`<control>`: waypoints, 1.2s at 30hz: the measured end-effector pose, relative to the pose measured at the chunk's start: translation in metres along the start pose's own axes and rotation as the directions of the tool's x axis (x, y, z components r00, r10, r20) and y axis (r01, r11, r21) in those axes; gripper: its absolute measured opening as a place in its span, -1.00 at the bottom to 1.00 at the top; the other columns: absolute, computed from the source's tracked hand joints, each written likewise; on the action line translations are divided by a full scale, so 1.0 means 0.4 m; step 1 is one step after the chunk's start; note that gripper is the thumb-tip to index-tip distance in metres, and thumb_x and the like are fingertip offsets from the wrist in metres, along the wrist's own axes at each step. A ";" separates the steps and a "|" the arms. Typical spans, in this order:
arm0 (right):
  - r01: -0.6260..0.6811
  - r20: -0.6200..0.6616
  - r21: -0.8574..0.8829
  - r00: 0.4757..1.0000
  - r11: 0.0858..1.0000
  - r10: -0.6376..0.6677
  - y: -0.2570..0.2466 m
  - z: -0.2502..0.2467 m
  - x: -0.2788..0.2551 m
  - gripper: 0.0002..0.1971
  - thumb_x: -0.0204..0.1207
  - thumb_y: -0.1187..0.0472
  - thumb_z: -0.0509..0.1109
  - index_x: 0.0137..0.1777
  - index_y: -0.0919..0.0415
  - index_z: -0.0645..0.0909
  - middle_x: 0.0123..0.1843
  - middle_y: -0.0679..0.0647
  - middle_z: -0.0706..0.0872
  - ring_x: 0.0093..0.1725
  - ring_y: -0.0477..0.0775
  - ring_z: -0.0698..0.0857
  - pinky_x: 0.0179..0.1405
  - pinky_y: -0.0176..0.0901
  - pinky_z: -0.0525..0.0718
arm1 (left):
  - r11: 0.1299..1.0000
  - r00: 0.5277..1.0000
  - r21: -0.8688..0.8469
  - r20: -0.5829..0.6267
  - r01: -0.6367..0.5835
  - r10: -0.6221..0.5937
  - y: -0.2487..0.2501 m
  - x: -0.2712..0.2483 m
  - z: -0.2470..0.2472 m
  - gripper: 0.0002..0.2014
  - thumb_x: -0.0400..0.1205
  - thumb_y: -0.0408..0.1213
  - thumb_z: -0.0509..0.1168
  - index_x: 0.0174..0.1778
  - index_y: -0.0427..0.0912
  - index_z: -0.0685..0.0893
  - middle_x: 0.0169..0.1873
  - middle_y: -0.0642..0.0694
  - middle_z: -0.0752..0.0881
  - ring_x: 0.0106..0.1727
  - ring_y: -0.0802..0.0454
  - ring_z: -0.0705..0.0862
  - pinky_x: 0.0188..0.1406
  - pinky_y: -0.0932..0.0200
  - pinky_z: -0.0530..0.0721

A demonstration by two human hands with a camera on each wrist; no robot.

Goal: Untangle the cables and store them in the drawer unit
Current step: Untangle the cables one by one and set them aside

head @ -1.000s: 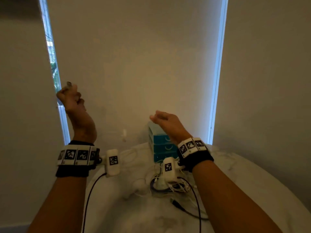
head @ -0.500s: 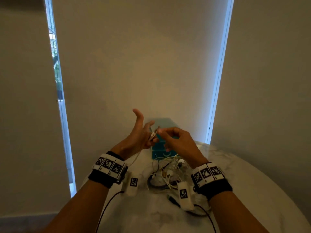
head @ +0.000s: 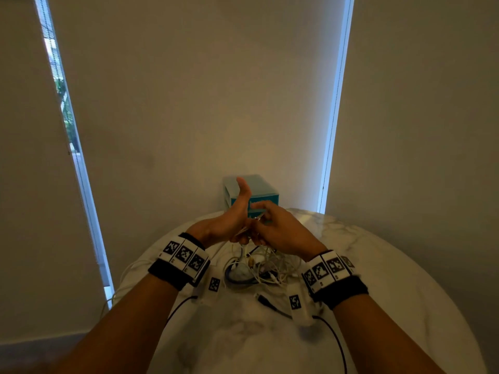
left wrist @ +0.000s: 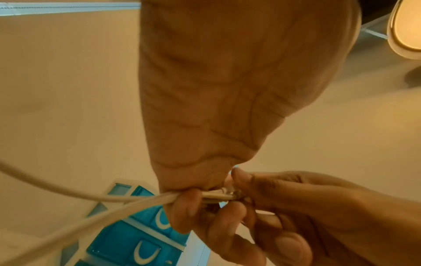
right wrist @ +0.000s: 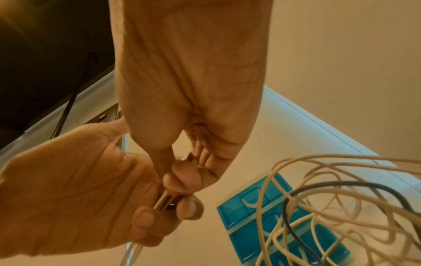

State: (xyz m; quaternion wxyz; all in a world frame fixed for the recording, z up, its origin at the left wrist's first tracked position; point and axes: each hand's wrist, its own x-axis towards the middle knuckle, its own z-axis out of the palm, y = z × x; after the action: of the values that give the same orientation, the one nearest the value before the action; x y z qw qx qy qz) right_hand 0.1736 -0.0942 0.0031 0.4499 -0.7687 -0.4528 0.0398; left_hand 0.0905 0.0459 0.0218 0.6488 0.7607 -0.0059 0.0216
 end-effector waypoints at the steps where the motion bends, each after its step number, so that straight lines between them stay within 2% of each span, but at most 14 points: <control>1: 0.017 0.003 -0.038 1.000 0.999 -0.017 -0.003 0.004 -0.002 -0.79 0.85 0.10 0.34 0.41 0.05 0.61 -0.25 -0.05 0.83 -0.40 -0.26 0.75 -0.39 -0.45 0.61 | 1.000 1.000 0.017 -0.008 0.010 -0.010 -0.004 0.004 -0.003 0.24 0.22 0.89 -0.18 0.49 0.01 0.64 -0.02 -0.63 0.58 -0.26 -0.29 0.34 -0.40 -0.03 0.20; 5: 0.054 0.016 -0.213 0.999 0.976 -0.051 -0.007 0.022 -0.003 -0.84 0.86 0.16 0.31 0.20 0.10 0.73 -0.23 -0.18 0.76 -0.31 -0.29 0.73 -0.24 -0.44 0.60 | 0.999 0.998 -0.031 -0.063 -0.009 0.007 -0.017 0.011 -0.001 0.30 0.29 0.87 -0.14 0.60 -0.15 0.56 0.09 -0.38 0.52 -0.33 -0.16 0.24 -0.33 -0.18 0.06; 9: -0.009 0.069 -0.334 0.997 0.943 0.034 -0.009 0.031 0.003 -0.82 0.82 0.29 0.27 0.20 0.22 0.72 0.03 0.06 0.80 -0.04 0.04 0.73 -0.08 -0.14 0.64 | 1.000 0.992 0.005 -0.127 -0.004 0.005 -0.011 0.013 0.010 0.28 0.31 0.87 -0.16 0.61 -0.12 0.55 -0.15 -0.28 0.45 -0.44 -0.08 0.17 -0.39 -0.10 0.04; 12: -0.037 0.074 -0.398 0.995 0.917 0.072 -0.032 0.042 -0.005 -0.79 0.78 0.36 0.28 0.28 0.29 0.70 0.16 0.17 0.82 0.10 0.16 0.77 0.08 0.01 0.75 | 1.000 0.983 -0.009 -0.182 0.002 -0.004 -0.002 0.018 0.020 0.24 0.37 0.83 -0.18 0.64 -0.10 0.54 -0.07 -0.33 0.68 -0.36 -0.06 0.64 -0.39 0.03 0.40; 14: -0.050 0.013 -0.328 0.998 0.943 0.058 -0.047 0.044 -0.017 -0.78 0.79 0.36 0.30 0.39 0.28 0.57 0.15 0.13 0.77 0.07 0.10 0.76 -0.05 -0.18 0.71 | 0.999 0.976 -0.039 -0.216 -0.038 0.029 0.009 0.017 0.033 0.05 0.57 0.66 -0.26 0.58 -0.11 0.58 0.16 -0.26 0.83 0.00 -0.04 0.89 -0.08 0.07 0.77; 16: -0.051 -0.047 -0.219 0.998 0.974 0.041 -0.061 0.049 -0.022 -0.81 0.83 0.32 0.27 0.37 0.24 0.42 0.08 0.06 0.67 -0.13 -0.11 0.66 -0.31 -0.38 0.51 | 0.998 0.971 -0.039 -0.238 -0.039 0.029 0.017 0.019 0.034 -0.01 0.65 0.55 -0.31 0.47 -0.17 0.63 0.20 -0.32 0.83 0.15 -0.08 0.88 0.08 0.12 0.80; 20: -0.064 -0.119 -0.072 0.991 0.995 0.056 -0.076 0.060 -0.008 -0.75 0.90 0.12 0.22 0.40 0.27 0.35 0.15 0.06 0.64 -0.15 -0.24 0.59 -0.45 -0.47 0.51 | 0.999 0.975 -0.032 -0.223 -0.027 0.020 0.049 0.009 0.035 0.10 0.33 0.77 -0.15 0.21 -0.19 0.64 0.03 -0.27 0.82 0.16 -0.24 0.86 0.28 -0.04 0.81; 23: -0.051 -0.063 -0.024 0.997 0.998 0.050 -0.074 0.071 0.004 -0.72 0.92 0.00 0.16 0.39 0.19 0.27 0.21 0.03 0.68 -0.06 -0.26 0.68 -0.37 -0.53 0.62 | 0.998 0.953 -0.018 -0.298 -0.063 0.055 0.078 -0.008 0.033 -0.32 0.57 0.56 -0.41 -0.09 0.17 0.44 -0.04 -0.12 0.69 0.01 -0.08 0.74 0.18 0.00 0.70; 25: -0.037 -0.054 -0.026 0.998 0.999 0.036 -0.076 0.073 0.010 -0.68 0.92 -0.04 0.14 0.40 0.20 0.28 0.24 0.09 0.77 0.02 -0.09 0.81 -0.16 -0.31 0.81 | 0.998 0.976 -0.051 -0.219 -0.030 0.018 0.087 -0.041 0.030 -0.33 0.58 0.54 -0.50 0.01 0.29 0.44 0.04 -0.08 0.66 0.09 -0.07 0.65 0.07 0.08 0.57; 27: -0.034 -0.085 -0.056 0.996 0.998 0.029 -0.088 0.077 0.010 -0.67 0.92 0.00 0.12 0.45 0.24 0.31 0.23 0.15 0.80 0.08 0.05 0.84 0.04 0.00 0.88 | 0.997 0.987 -0.073 -0.159 -0.018 0.007 0.073 -0.062 0.012 -0.21 0.51 0.62 -0.51 0.37 0.41 0.42 0.23 -0.09 0.66 0.27 -0.07 0.61 0.23 0.06 0.56; 30: -0.067 -0.108 -0.108 0.993 0.992 0.056 -0.118 0.087 0.010 -0.66 0.91 0.06 0.15 0.49 0.30 0.29 0.28 0.19 0.76 0.16 0.17 0.82 0.19 0.16 0.86 | 0.993 0.984 -0.120 -0.177 -0.018 -0.003 0.090 -0.076 0.011 -0.10 0.62 0.46 -0.60 0.75 0.19 0.23 0.30 -0.04 0.67 0.30 0.01 0.64 0.36 0.01 0.64; 32: -0.115 -0.071 -0.177 0.992 0.977 0.104 -0.135 0.087 0.017 -0.63 0.89 0.07 0.21 0.50 0.32 0.30 0.30 0.17 0.74 0.23 0.23 0.81 0.24 0.15 0.82 | 0.995 0.982 -0.092 -0.188 -0.037 0.019 0.095 -0.082 0.015 -0.19 0.65 0.43 -0.60 0.35 0.23 0.48 0.09 0.03 0.68 0.18 0.06 0.71 0.18 0.10 0.69; 34: -0.168 -0.033 -0.231 0.986 0.958 0.165 -0.146 0.078 0.029 -0.63 0.89 0.12 0.22 0.51 0.37 0.34 0.30 0.19 0.72 0.22 0.22 0.77 0.13 0.04 0.75 | 0.989 0.980 -0.140 -0.200 -0.051 0.022 0.093 -0.098 0.013 -0.30 0.66 0.45 -0.54 0.05 0.27 0.50 -0.01 0.07 0.71 0.02 0.17 0.79 0.10 0.16 0.72; 36: -0.180 -0.043 -0.198 0.984 0.964 0.175 -0.152 0.060 0.038 -0.69 0.90 0.15 0.20 0.49 0.34 0.40 0.24 0.15 0.70 0.14 0.17 0.73 0.03 -0.04 0.65 | 0.991 0.975 -0.106 -0.218 -0.076 0.052 0.066 -0.092 -0.013 -0.22 0.59 0.58 -0.37 0.20 0.24 0.62 0.14 -0.03 0.77 0.15 0.04 0.79 0.29 0.00 0.72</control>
State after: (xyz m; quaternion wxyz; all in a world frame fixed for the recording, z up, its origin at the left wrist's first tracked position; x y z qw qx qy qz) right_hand 0.1311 -0.0562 0.0383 0.3702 -0.8481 -0.3783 0.0245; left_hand 0.0529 0.0462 0.0470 0.6867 0.7152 0.0385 0.1242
